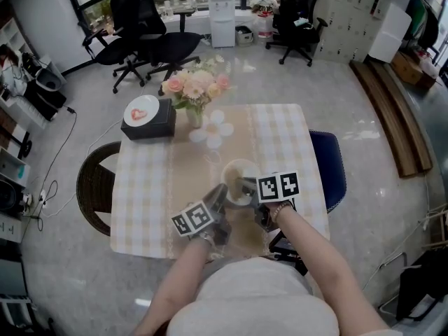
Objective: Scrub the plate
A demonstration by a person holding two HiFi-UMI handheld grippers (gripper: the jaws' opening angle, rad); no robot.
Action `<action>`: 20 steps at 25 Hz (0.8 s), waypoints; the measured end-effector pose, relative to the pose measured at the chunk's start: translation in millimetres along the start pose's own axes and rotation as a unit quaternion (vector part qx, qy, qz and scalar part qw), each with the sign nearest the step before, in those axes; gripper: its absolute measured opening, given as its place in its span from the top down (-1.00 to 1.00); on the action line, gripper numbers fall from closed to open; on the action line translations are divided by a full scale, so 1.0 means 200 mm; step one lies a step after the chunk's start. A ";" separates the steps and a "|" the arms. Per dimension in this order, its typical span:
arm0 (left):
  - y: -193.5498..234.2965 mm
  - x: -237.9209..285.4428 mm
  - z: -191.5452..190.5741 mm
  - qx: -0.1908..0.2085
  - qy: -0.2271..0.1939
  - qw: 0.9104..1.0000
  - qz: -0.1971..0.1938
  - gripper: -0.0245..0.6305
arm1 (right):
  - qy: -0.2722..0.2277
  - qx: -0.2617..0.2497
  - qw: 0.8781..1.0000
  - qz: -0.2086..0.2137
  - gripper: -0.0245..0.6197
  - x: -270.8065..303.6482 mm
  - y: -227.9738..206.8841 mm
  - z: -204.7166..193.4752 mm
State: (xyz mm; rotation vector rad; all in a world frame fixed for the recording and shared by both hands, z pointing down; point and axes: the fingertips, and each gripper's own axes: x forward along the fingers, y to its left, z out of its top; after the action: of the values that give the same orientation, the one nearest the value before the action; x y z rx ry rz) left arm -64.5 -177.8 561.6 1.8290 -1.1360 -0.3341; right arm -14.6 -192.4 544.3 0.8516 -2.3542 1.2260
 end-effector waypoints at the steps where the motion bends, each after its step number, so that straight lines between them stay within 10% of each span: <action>1: 0.00 0.00 0.00 0.000 0.000 1.000 -0.001 0.86 | 0.008 -0.002 1.000 0.005 0.79 0.01 0.01 -0.02; 20: 0.01 0.01 0.00 -0.011 0.005 1.000 0.008 0.86 | 0.020 -0.011 0.999 -0.027 0.79 0.04 -0.04 -0.04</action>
State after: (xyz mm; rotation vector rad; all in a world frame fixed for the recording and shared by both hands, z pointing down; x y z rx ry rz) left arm -64.9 -180.1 563.8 1.7986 -1.1360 -0.3263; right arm -15.9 -191.7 559.2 0.8679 -2.2941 1.1820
